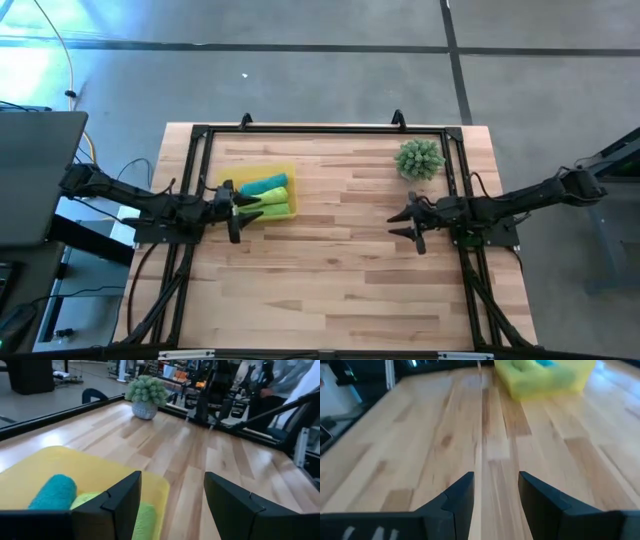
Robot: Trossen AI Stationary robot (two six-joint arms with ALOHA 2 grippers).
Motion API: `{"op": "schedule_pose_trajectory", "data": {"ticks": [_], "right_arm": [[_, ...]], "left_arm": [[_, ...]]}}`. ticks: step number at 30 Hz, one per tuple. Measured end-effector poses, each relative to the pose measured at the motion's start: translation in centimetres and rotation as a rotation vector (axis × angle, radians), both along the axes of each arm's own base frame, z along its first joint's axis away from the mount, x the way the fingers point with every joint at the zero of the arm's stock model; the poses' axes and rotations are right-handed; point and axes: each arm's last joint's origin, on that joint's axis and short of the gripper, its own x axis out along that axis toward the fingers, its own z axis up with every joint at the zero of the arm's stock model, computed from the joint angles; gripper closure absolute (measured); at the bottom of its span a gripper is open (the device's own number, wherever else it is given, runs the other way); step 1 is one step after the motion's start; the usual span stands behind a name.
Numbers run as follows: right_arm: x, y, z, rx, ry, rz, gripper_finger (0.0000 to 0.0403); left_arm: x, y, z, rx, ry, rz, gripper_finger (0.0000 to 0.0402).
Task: Roll microfiber towels into tight, uniform cylinder then place into a basket
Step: Return to Home Position
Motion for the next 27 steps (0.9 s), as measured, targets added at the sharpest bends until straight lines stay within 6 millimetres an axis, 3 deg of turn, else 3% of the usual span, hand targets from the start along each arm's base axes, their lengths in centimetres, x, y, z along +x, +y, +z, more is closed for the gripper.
{"op": "schedule_pose_trajectory", "data": {"ticks": [12,27], "right_arm": [[-0.42,-0.05,-1.01,-0.014,0.113,0.000,0.0256],[-0.81,-0.10,-0.31,-0.007,0.056,0.000,0.0256]], "left_arm": [[-0.09,0.02,-0.51,0.014,0.057,0.003,0.0197],[-0.40,0.05,0.14,0.004,-0.006,0.000,0.0197]]}}
